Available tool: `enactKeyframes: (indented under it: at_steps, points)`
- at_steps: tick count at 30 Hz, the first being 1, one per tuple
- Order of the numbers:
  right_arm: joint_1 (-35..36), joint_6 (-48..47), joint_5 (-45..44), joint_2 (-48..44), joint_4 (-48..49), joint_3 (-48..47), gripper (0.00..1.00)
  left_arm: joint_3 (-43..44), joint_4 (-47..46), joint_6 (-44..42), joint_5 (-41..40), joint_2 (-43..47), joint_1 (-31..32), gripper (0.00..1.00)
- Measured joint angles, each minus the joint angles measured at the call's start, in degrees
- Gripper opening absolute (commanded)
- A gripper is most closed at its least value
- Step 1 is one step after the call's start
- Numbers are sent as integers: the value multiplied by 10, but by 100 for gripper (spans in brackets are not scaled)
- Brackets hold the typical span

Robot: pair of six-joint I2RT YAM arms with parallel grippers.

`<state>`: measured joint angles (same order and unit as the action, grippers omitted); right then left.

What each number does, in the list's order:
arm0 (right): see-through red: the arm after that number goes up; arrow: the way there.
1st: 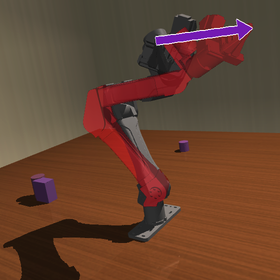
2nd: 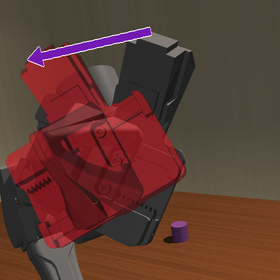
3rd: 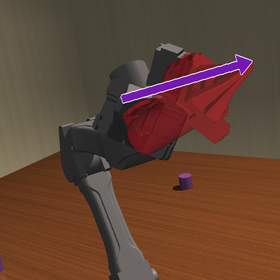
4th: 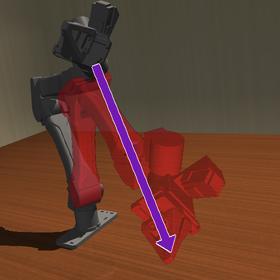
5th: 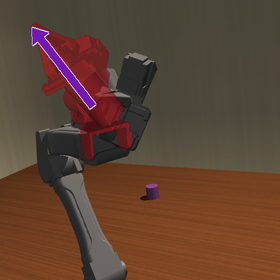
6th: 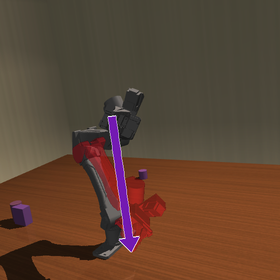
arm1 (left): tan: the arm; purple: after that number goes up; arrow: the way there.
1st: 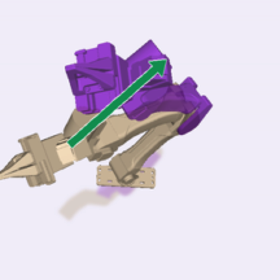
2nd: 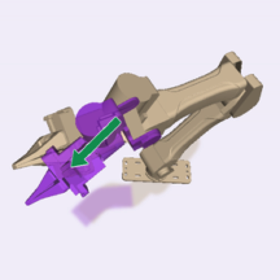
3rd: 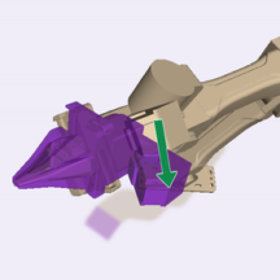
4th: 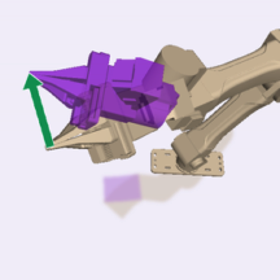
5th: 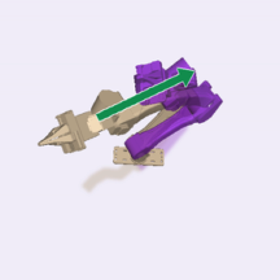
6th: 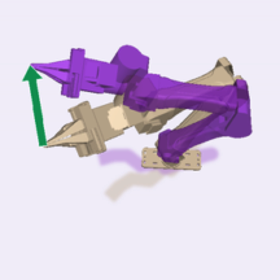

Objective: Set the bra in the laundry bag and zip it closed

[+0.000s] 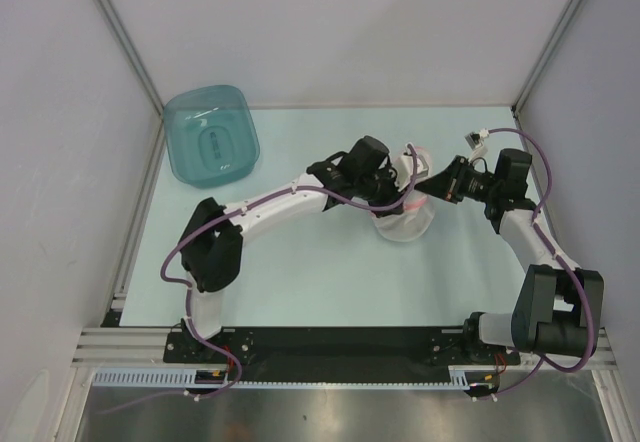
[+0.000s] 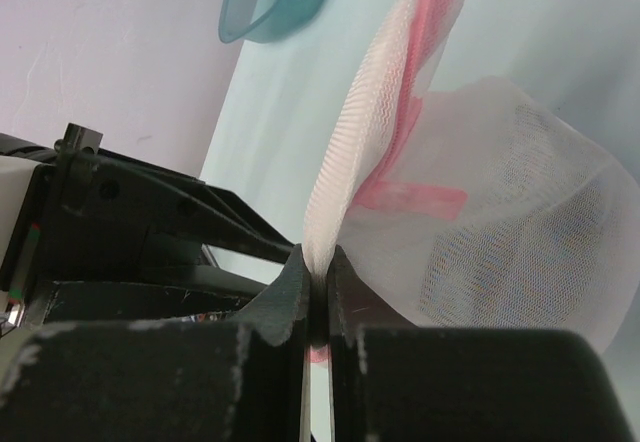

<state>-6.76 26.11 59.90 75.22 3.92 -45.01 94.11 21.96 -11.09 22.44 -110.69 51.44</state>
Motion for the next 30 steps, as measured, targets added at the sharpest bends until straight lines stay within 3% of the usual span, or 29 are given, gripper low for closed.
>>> enactKeyframes:
  at_steps: [3, 4, 15, 23, 29, 30]
  points:
    - [0, 2, 1, 0, 3, 0, 0, -3, -2, 0, -6, 0, 3, 1]
    - [0, 2, 1, 0, 3, 0, 0, -4, -4, -1, -10, 0, 3, 0]
    - [-3, 7, -11, 1, -6, 1, 0, -47, -38, -6, -38, 16, 4, 0]
    - [-33, 29, -22, 16, -41, 2, 0, -126, -136, 36, -17, 55, -3, 0]
    - [-31, 23, -14, 56, -102, -35, 19, -147, -174, 103, 43, 60, -21, 0]
    - [-28, 16, -18, 58, -118, -45, 29, -146, -179, 116, 53, 60, -23, 0]
